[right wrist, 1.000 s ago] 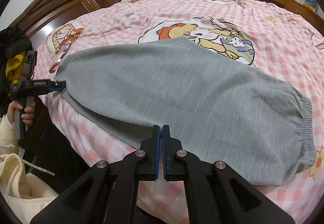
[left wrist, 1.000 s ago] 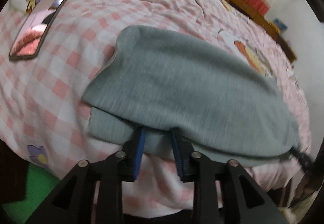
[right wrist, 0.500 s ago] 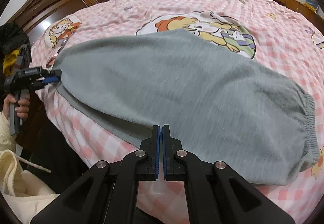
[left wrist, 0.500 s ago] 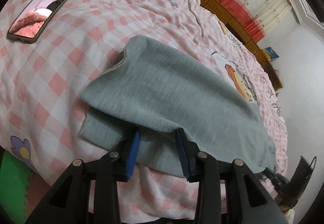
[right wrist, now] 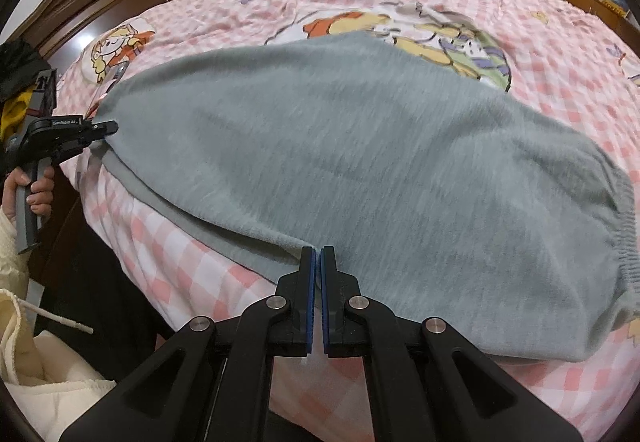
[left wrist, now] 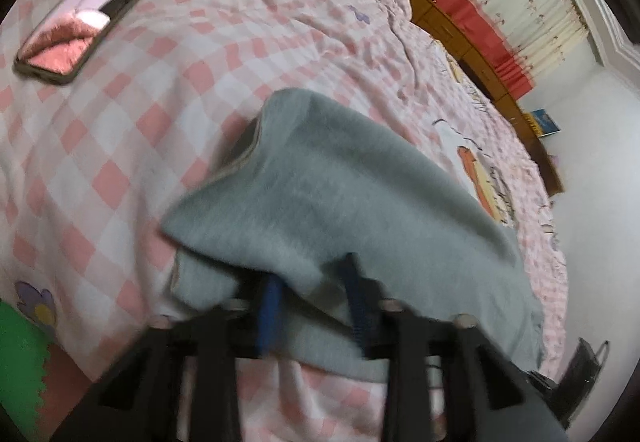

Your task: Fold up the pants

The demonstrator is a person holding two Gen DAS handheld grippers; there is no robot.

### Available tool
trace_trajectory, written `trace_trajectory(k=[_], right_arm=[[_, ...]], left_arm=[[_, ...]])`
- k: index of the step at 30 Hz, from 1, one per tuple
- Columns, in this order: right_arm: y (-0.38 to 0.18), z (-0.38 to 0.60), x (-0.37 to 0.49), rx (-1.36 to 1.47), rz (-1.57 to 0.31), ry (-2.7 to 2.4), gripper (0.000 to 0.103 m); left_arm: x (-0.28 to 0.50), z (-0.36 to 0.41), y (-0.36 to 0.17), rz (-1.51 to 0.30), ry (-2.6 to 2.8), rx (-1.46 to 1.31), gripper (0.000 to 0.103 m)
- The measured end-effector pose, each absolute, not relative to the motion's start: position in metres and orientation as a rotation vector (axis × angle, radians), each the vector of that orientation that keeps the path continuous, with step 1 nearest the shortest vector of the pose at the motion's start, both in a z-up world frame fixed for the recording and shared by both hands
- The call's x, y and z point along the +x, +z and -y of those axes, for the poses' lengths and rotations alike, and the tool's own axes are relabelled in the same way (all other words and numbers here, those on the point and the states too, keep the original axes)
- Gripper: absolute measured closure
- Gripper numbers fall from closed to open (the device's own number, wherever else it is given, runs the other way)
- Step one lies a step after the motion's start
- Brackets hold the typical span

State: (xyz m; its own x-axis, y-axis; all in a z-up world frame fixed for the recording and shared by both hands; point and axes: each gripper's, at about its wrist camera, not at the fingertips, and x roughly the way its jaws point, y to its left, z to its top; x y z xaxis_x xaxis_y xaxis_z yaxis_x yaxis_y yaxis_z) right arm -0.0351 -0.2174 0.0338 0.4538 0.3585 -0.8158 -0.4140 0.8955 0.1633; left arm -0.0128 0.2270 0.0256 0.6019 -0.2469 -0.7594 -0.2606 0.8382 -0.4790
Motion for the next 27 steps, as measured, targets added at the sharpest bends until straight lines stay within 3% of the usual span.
trace_trajectory(k=[1,4,8,18,20,24,27], right_arm=[[0.039,0.218,-0.036,-0.059,-0.978,0.481,0.100],[0.052,0.222,-0.042,-0.061,-0.940,0.498,0.100],[0.058,0.227,-0.046,-0.091,-0.930,0.482,0.100],[0.036,0.257,-0.045,-0.033,-1.013,0.391,0.101],[0.039,0.271,-0.046,0.014,-1.010,0.340,0.101],[0.051,0.319,-0.057,0.146,-0.982,0.191,0.081],[0.056,0.363,-0.068,0.290,-0.971,0.096,0.079]], left_arm=[[-0.014,-0.227,0.028,-0.932,0.012,-0.590,0.098],[-0.024,-0.229,0.037,-0.908,0.008,-0.605,0.100],[-0.042,-0.228,0.050,-0.899,0.008,-0.568,0.100],[-0.051,-0.219,0.022,-0.984,0.030,-0.515,0.100],[-0.049,-0.214,0.023,-0.994,0.047,-0.474,0.096],[-0.052,-0.210,0.034,-0.988,0.052,-0.433,0.094],[-0.059,-0.205,0.048,-0.963,0.054,-0.388,0.084]])
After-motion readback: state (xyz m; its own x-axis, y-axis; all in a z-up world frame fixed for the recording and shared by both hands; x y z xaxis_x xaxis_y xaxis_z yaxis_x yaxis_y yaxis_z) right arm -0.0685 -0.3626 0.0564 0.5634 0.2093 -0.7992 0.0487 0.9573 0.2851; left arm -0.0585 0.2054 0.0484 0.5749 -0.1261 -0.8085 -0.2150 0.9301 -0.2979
